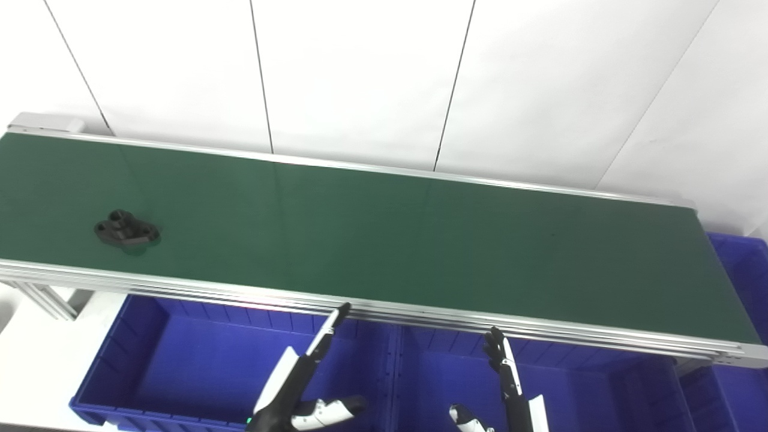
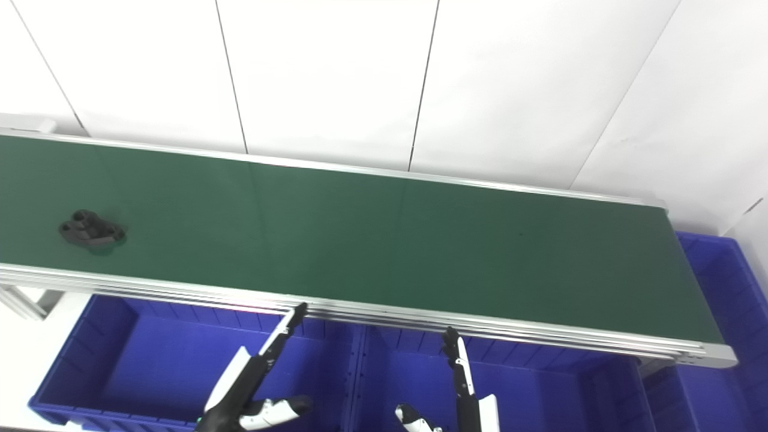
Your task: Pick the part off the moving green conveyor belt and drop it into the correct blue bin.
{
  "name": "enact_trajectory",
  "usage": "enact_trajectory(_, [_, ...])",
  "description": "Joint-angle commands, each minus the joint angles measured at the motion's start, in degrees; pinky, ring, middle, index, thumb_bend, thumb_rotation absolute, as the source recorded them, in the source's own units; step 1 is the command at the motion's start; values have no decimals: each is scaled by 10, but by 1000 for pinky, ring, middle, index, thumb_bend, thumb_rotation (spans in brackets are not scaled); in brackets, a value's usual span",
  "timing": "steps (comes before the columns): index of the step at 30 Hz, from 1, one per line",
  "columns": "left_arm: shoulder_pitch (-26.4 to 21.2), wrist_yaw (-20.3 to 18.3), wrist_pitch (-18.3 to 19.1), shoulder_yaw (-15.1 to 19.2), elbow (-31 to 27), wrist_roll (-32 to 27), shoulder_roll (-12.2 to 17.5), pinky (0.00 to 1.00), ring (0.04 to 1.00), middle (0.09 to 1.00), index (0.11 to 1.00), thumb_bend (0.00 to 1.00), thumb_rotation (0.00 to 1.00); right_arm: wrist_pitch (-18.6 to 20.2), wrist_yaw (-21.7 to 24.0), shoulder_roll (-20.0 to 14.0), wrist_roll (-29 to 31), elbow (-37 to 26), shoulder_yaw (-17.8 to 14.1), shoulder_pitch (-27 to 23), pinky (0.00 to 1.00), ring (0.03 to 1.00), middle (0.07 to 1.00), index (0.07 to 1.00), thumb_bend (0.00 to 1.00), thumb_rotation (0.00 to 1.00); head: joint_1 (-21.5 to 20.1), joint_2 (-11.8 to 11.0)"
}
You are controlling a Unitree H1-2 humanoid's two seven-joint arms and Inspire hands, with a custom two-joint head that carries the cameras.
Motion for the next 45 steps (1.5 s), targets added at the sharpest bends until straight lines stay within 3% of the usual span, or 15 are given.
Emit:
enact_trajectory(1, [-20, -8, -26, 6, -3, -18, 3, 1000, 1000, 1000, 1000, 731, 744, -16, 13, 0, -1, -29, -7, -3, 891, 912, 949, 985, 841, 767, -5, 14])
enact_trajectory(6, [-18, -15, -28, 7, -1, -22, 13, 1000, 1000, 1000, 1000, 791, 740, -15, 33, 10, -17, -40, -28, 5, 882, 920, 953, 990, 844, 788, -9, 30])
enact_trajectory(17, [-12, -48, -17, -5, -21, -40, 14, 1000, 1000, 1000, 1000, 774, 699, -16, 31, 14, 10, -51, -26, 3, 916, 936, 952, 989, 821, 737, -23, 45])
enact_trajectory(24, [-47, -28, -29, -10, 29, -13, 22, 984, 1000, 1000, 1000, 763, 716, -16, 22, 17, 1, -9, -28, -32, 920, 941, 957, 1000, 817, 734, -22, 19])
enact_trajectory(32, [-54, -12, -29, -25, 37, 11, 42, 964, 1000, 1000, 1000, 744, 716, -16, 9, 25, -18, 22, -30, -40, 901, 935, 963, 1000, 813, 736, -39, 0])
enact_trajectory(36, [-49, -3, -29, -28, 38, 21, 39, 963, 1000, 1000, 1000, 747, 740, -16, 16, 24, -14, 23, -33, -29, 900, 932, 963, 998, 809, 733, -26, -11])
enact_trajectory(45, [-45, 15, -29, -32, 50, 54, 33, 953, 1000, 1000, 1000, 780, 661, -16, 21, 11, 6, 43, -20, -24, 914, 943, 974, 1000, 819, 736, 15, -39])
